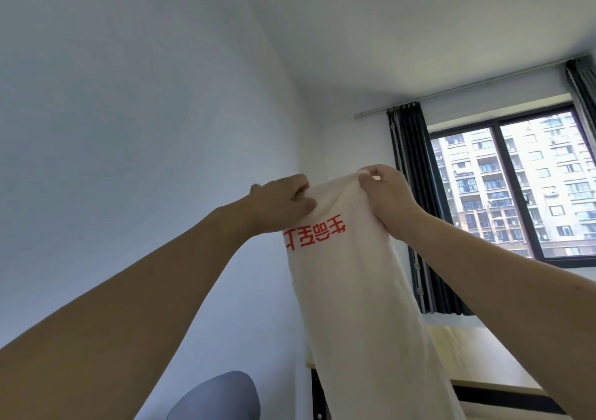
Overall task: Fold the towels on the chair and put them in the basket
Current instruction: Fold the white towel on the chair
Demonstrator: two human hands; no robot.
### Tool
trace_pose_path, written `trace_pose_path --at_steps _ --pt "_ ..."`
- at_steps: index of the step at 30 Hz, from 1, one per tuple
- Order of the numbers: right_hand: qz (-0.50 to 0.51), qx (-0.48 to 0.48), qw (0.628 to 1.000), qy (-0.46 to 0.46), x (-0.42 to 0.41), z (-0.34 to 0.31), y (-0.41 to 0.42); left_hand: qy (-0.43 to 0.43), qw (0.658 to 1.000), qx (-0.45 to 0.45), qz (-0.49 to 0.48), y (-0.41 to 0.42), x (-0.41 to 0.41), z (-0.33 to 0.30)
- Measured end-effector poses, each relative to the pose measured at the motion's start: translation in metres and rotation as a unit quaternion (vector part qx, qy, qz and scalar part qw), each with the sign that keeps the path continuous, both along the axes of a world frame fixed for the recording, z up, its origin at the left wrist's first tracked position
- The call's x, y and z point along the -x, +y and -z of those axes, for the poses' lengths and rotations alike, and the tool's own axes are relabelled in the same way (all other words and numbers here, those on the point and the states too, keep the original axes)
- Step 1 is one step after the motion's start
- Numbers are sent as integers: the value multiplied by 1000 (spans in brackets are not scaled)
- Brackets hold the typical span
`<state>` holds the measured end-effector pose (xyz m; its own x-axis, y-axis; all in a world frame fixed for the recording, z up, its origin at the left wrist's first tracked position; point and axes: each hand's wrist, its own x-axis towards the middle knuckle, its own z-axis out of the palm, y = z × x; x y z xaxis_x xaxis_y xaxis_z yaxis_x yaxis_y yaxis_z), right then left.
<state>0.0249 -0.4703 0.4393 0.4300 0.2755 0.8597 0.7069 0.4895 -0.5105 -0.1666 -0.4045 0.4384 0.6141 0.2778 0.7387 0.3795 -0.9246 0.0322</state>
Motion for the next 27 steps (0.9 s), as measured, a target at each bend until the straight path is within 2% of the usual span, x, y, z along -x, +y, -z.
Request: trace_pose_path --at_steps 2,4,5,6,7,9,11,13,14,16,18,20,23,27 --pt "-2 13 1000 -8 -3 -2 -8 0 994 -83 -67 -5 2 -1" --pt "1 32 999 -30 -6 -2 -19 1 992 -91 -86 -5 5 -5" --pt "4 41 998 -47 -8 -2 -25 -11 997 -50 -54 -7 6 -7" --pt "6 48 997 -61 -8 -1 -30 -34 999 7 21 -11 7 -9" --pt "6 55 996 -71 -8 -2 -36 -62 988 62 126 -16 8 -11" --pt "2 62 995 -78 -5 -4 -44 -87 941 140 296 -35 10 -15" --pt "6 62 994 -87 -3 -7 -51 -101 920 160 344 -50 15 -19" --pt "32 72 991 -109 0 -10 -60 -115 930 153 313 -55 22 -24" --pt "45 86 987 -125 1 -11 -66 -114 950 124 264 -54 27 -28" --pt "48 128 979 -151 1 -13 -76 -95 991 3 94 -47 37 -37" --pt "42 166 970 -170 4 -17 -84 -78 988 -125 -54 -42 45 -44" --pt "23 175 969 -175 10 -23 -89 -80 969 -196 -126 -43 48 -48" --pt "-44 185 969 -158 17 -33 -91 -123 958 -216 -144 -38 43 -53" --pt "-127 229 958 -117 12 -40 -81 -164 977 -115 -71 -12 33 -55"
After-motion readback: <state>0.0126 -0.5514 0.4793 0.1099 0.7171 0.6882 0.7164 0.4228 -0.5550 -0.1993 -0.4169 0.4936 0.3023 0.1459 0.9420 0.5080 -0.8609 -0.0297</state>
